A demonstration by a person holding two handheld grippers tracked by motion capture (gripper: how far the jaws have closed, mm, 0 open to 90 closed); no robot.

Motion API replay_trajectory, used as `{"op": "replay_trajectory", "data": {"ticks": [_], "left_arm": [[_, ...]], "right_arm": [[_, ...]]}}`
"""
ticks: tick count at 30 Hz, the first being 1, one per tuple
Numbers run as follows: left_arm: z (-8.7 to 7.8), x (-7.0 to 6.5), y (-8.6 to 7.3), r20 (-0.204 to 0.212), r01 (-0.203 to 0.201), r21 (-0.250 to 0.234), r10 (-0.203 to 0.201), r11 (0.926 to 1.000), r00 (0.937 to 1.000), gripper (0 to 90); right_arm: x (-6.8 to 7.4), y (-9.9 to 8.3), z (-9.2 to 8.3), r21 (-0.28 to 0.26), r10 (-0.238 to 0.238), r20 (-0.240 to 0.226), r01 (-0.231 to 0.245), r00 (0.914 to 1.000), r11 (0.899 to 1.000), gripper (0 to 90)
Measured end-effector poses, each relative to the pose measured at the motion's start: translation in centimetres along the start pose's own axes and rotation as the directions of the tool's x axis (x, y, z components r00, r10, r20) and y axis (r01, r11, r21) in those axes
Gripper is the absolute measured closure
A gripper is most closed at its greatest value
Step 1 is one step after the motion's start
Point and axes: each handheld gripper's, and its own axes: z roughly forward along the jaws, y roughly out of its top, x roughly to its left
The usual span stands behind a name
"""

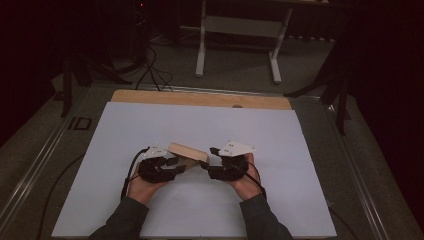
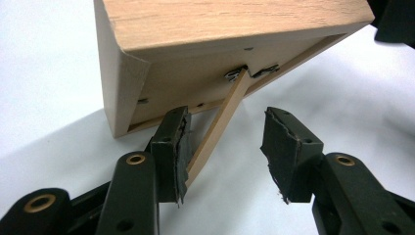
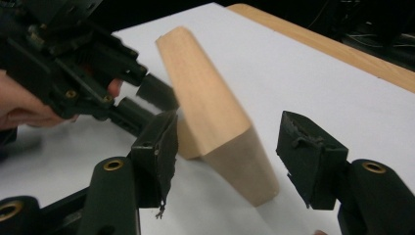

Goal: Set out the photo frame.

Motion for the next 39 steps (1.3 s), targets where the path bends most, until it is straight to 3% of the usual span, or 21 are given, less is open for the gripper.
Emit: {"op": "replay_trajectory", "data": {"ticks": [5, 12, 19, 21, 27, 39], "left_arm": [[-0.6, 0.0, 0.1, -0.012, -0.008, -0.012, 0.008, 0.9999, 0.9999, 54.3], [-1.6, -0.3, 0.3, -0.040, -0.026, -0.032, 0.024, 0.9992, 0.9989, 61.8], [-2.0, -0.3, 0.5, -0.099, -0.038, -0.035, 0.035, 0.9987, 0.9945, 68.4], [-2.0, -0.2, 0.6, -0.109, -0.028, -0.037, 0.023, 0.9989, 0.9937, 71.3], [-1.8, 0.1, 0.8, -0.121, -0.013, -0.032, 0.009, 0.9994, 0.9926, 79.5], [-1.0, -0.4, 0.9, -0.118, -0.042, -0.012, 0.041, 0.9990, 0.9921, 88.6]], "right_arm": [[-0.8, 0.0, -0.4, -0.040, 0.050, 0.038, -0.048, 0.9980, 0.998, 41.4], [-2.0, -0.1, -1.0, -0.094, 0.113, 0.089, -0.104, 0.9896, 0.990, 52.3], [-3.1, -0.7, -0.6, -0.089, 0.142, 0.131, -0.131, 0.9812, 0.987, 79.9], [-3.4, -0.8, -0.1, -0.087, 0.149, 0.122, -0.139, 0.9812, 0.986, 88.8], [-3.7, -1.1, 1.5, -0.047, 0.145, 0.107, -0.141, 0.9836, 0.989, 89.7], [-4.2, -1.6, 2.9, -0.031, 0.179, 0.059, -0.178, 0.9820, 0.984, 89.7]]}}
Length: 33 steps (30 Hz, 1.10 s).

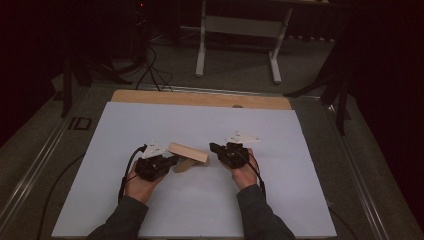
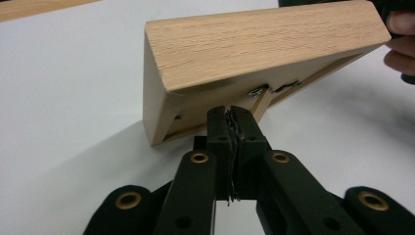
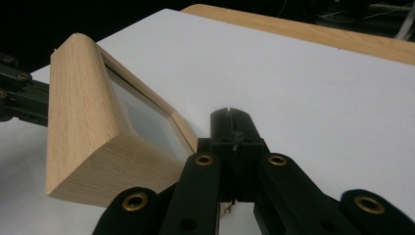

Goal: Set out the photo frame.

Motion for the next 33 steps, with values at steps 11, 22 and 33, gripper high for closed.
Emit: {"op": "replay_trajectory", "data": {"ticks": [11, 22, 33], "left_arm": [[0.1, 0.1, 0.2, -0.007, -0.004, 0.006, 0.004, 1.0000, 1.0000, 89.6], [0.5, -0.1, 0.4, -0.012, -0.010, 0.012, 0.011, 0.9999, 0.9999, 89.6], [1.1, -0.2, 0.6, -0.015, -0.006, 0.017, 0.007, 0.9998, 0.9999, 89.6]], "right_arm": [[0.4, -0.3, 0.3, 0.007, 0.001, -0.031, -0.001, 0.9995, 1.000, 89.7], [0.6, -0.9, 0.4, 0.017, -0.005, -0.037, 0.005, 0.9993, 1.000, 89.7], [0.6, -1.3, 0.4, 0.024, -0.014, -0.023, 0.014, 0.9996, 1.000, 89.7]]}}
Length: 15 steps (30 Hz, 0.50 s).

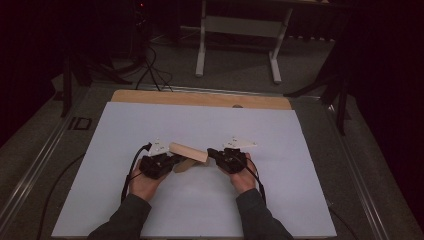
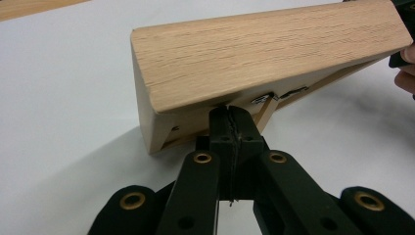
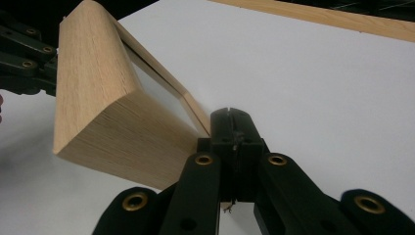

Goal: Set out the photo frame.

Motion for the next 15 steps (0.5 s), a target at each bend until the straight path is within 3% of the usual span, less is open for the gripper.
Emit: {"op": "replay_trajectory", "data": {"ticks": [15], "left_arm": [[0.38, -0.67, 0.32, 0.010, -0.007, -0.004, 0.007, 1.0000, 0.9999, 89.6]], "right_arm": [[0.74, -0.27, -0.33, 0.019, -0.056, 0.017, 0.056, 0.9983, 0.998, 89.6]]}}
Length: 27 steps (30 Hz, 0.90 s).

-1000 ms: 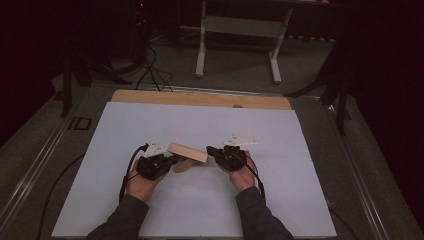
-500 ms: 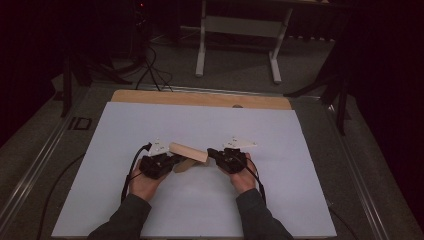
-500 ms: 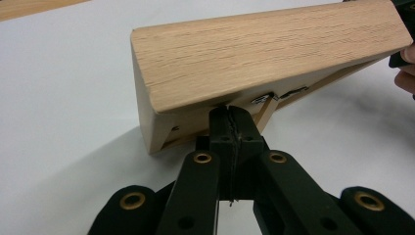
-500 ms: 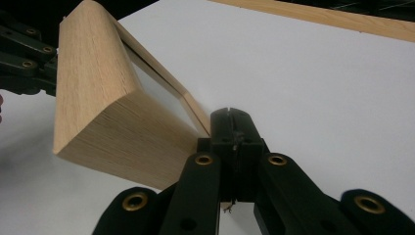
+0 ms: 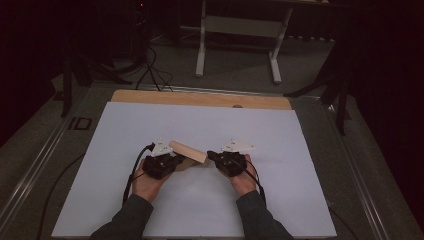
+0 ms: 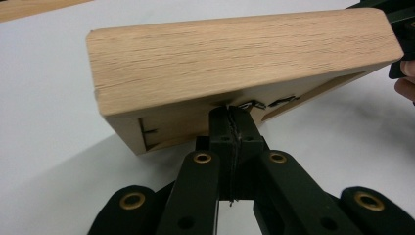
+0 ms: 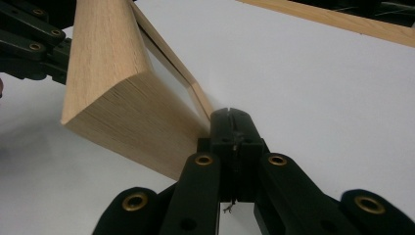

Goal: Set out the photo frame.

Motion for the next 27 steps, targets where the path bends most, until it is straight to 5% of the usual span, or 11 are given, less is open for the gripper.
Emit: {"op": "replay_trajectory", "data": {"ticks": [27], "left_arm": [[0.13, -0.81, 0.28, 0.025, -0.017, 0.002, 0.017, 0.9999, 0.9995, 89.6]], "right_arm": [[0.60, 0.31, -0.55, -0.027, -0.012, -0.013, 0.011, 0.9998, 1.000, 89.7]]}}
